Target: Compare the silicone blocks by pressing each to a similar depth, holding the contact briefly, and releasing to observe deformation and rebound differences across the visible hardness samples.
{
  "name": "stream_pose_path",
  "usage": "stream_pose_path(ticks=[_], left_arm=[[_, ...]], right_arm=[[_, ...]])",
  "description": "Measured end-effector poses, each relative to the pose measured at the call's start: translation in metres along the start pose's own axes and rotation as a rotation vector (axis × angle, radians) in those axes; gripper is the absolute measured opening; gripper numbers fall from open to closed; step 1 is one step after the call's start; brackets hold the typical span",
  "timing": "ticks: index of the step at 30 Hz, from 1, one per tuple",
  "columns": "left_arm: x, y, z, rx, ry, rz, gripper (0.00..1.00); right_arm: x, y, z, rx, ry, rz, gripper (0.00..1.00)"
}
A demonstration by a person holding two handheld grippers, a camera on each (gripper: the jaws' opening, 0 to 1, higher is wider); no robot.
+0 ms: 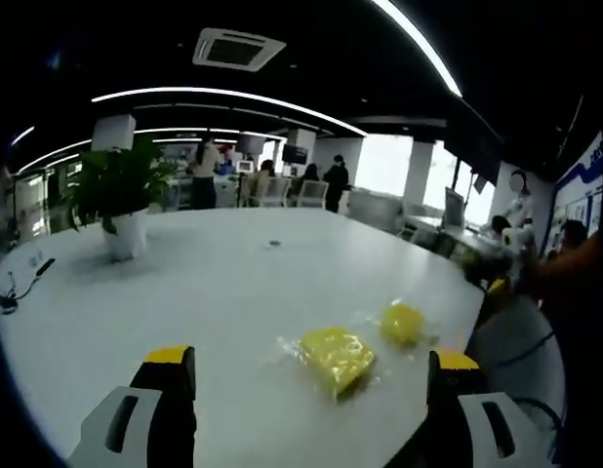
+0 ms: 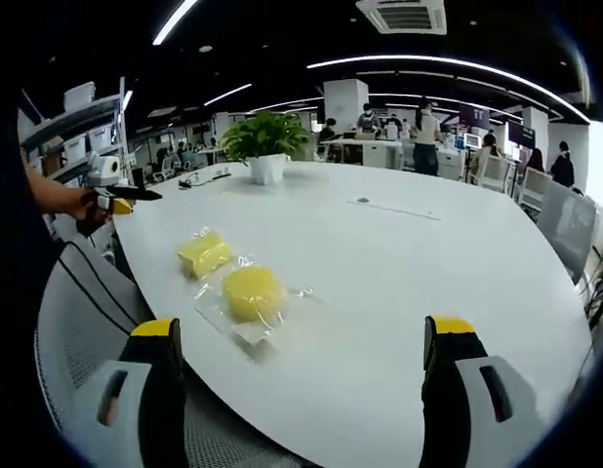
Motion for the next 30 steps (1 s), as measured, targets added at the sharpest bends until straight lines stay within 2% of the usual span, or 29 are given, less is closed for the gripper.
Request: stream_pose_path(ticks=[2,8,13,16,18,20,24,27,30], left_arm=[[0.004,-0.003,-0.002,0.019,0.000,-0.006,1.00],[0.007,0.003,-0.005,0.015,0.004,-0.015,1.00],[0.003,0.010,-0.012,0.010,-0.008,-0.048,1.00],[-0.001,0.011,-0.015,0.016,-0.027,-0.033,1.00],[0.001,0.011,-0.017,0.014,-0.001,-0.033,1.00],[0.001,0.012,-0.018,0.007,0.006,0.001,1.00],[0.000,0.013,-0.017,0.011,0.010,-0.018,1.00],[-0.003,0.009,-0.018,0.029,0.006,-0.031,1.00],[-0.006,0.011,-0.018,0.021,0.002,-0.038,1.00]], right_arm=[[-0.002,0.000,0.000,0.004,-0.002,0.003,0.97],[-0.007,0.003,-0.001,0.004,-0.003,0.018,0.97],[-0.009,0.006,-0.003,-0.006,0.002,0.012,0.97],[-0.010,0.008,-0.003,-0.006,0.001,0.011,0.97],[-0.011,0.008,-0.001,-0.003,-0.002,0.022,0.97],[-0.011,0.007,0.000,0.011,0.001,0.020,0.97],[-0.009,0.003,0.002,0.035,0.018,0.040,0.97],[-0.010,0.003,0.003,0.034,0.023,0.043,0.97],[-0.009,0.004,0.004,0.019,0.035,0.051,0.97]])
Point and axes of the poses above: the point that each gripper's makers call its tool centre point, and the gripper's own axes: z roughly forward along the fingers, x roughly to its right, y roughly out of its underside, the point moved 6 cm from there along -z, roughly backward along the fingers, and after that the axes turned 11 degrees about z, right-handed, at the moved point
